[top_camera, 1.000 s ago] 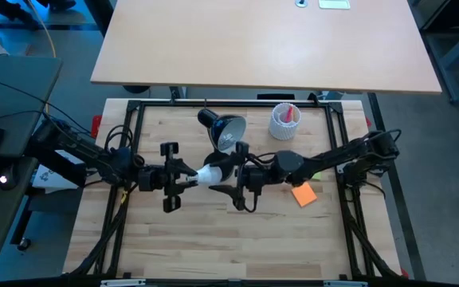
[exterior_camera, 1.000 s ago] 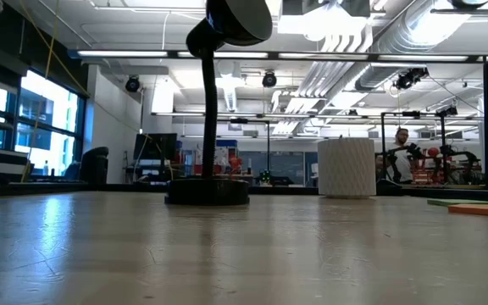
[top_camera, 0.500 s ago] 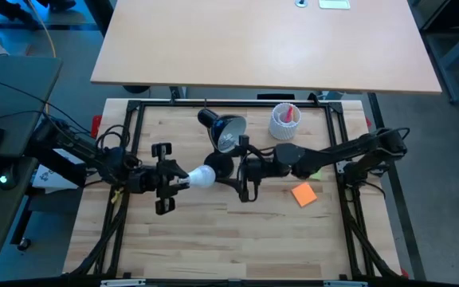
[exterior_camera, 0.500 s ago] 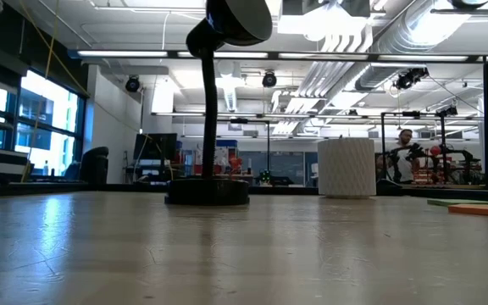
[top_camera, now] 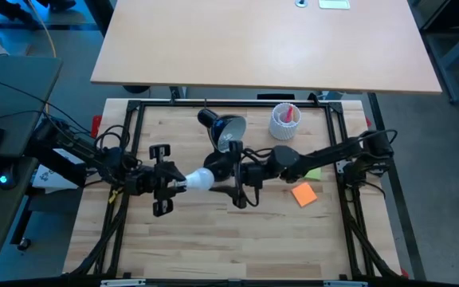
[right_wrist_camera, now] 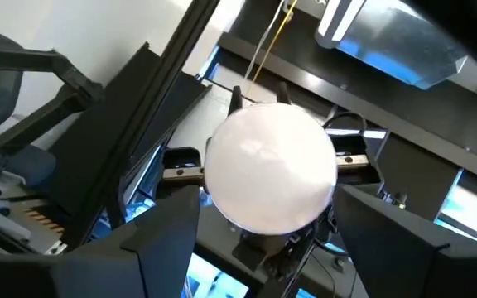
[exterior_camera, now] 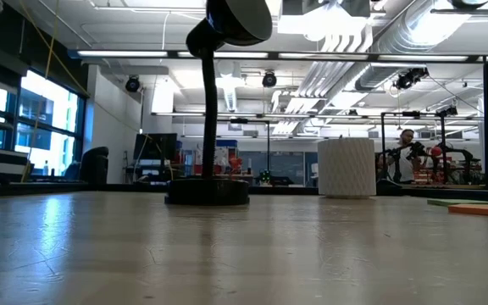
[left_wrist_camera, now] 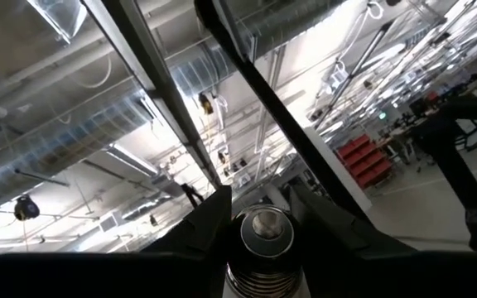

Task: Screw lightbulb
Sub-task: Insert the white lightbulb into the black lamp

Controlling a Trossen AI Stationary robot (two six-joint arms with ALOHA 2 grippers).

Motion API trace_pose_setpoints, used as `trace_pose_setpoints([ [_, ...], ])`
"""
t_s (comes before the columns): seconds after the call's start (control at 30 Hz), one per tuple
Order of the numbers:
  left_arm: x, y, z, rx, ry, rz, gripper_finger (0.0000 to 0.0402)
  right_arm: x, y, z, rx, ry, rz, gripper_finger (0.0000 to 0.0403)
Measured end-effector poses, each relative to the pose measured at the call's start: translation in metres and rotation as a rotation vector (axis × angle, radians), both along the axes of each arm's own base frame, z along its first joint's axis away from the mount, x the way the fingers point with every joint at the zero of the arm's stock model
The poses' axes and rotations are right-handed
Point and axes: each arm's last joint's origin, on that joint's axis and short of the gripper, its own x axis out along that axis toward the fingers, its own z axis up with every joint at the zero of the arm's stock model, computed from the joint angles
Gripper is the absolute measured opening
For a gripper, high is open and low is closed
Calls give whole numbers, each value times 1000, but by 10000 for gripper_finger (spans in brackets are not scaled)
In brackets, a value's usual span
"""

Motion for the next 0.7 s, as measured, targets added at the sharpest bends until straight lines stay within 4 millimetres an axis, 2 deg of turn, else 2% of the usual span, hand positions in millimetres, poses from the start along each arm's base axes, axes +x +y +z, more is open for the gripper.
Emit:
trace_pose_setpoints([
  [0.33,2,4,0,-5,-8,-2,106,10,4,12,-46,-17,19,274],
  [0.7,2,4,0,0,0,3,106,11,4,11,-71,-10,15,274],
])
